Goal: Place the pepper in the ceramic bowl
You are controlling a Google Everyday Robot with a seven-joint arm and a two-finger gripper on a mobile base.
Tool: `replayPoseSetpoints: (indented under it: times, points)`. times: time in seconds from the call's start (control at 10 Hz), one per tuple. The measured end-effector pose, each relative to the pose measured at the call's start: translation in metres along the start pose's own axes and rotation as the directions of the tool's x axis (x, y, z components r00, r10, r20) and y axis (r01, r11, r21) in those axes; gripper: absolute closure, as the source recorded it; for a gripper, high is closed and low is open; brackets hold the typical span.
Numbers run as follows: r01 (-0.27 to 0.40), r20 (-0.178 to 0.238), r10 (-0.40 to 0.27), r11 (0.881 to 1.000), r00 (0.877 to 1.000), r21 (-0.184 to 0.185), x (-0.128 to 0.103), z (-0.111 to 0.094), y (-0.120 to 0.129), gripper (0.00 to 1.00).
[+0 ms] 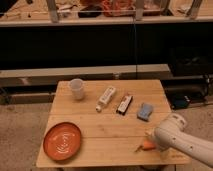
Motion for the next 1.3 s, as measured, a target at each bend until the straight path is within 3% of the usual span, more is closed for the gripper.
replayPoseSetpoints:
  times: [1.3]
  points:
    - [-0.020, 0.040, 0.020, 1.000, 0.999, -0.012, -0.012, 0.018, -0.001, 0.20]
